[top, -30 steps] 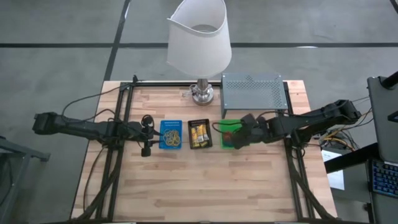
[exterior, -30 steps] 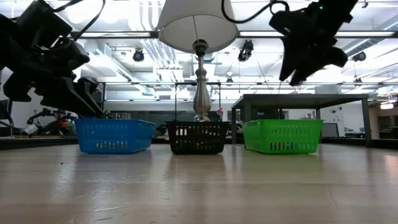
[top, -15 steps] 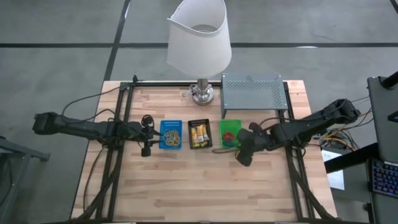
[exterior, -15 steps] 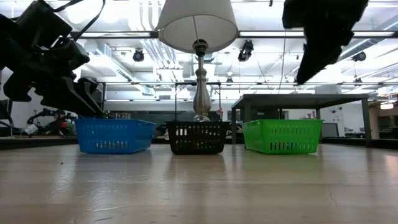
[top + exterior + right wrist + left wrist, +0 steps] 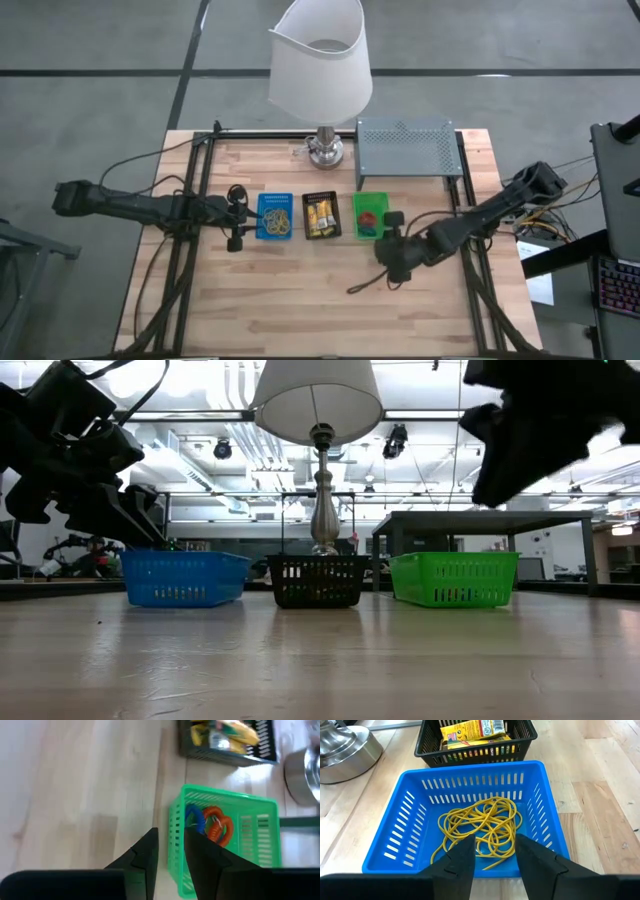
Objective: Pick & Place Office Desk Supplies
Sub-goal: Put the green bin on the shelf
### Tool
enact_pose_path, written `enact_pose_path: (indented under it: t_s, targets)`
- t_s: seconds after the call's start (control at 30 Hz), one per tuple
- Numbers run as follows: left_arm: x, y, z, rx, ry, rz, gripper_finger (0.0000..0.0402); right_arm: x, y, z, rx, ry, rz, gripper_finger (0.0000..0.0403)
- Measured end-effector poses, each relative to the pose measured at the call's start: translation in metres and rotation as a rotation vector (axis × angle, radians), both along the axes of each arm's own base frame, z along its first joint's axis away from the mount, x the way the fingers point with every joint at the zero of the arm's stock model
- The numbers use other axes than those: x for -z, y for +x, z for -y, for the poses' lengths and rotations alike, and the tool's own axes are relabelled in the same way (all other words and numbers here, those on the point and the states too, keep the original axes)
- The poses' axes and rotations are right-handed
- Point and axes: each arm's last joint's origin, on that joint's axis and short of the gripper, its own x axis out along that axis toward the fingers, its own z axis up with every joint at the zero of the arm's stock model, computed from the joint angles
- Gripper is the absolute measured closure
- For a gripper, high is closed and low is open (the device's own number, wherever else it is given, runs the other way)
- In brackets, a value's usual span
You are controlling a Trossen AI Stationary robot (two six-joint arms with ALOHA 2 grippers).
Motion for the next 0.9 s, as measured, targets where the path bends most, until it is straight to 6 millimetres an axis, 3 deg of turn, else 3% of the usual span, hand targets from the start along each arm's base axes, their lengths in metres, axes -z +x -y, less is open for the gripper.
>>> enact_pose_path:
  t_s: [0.23, 0.63, 0.9]
  targets:
    - [0.000, 0.000, 0.000, 0.000, 0.000, 0.000, 0.0259, 0.020, 0.007, 0.001, -0.030, -0.070, -0.105, 0.0312]
    - [0.000, 0.000, 0.000, 0.000, 0.000, 0.000, 0.0259, 0.035, 0.020, 0.022, 0.031, -0.087, -0.162, 0.0301]
    - [0.000, 0.000, 0.000, 0.000, 0.000, 0.000, 0.0259, 0.046, 0.027, 0.024, 0.032, -0.046, -0.192, 0.0305]
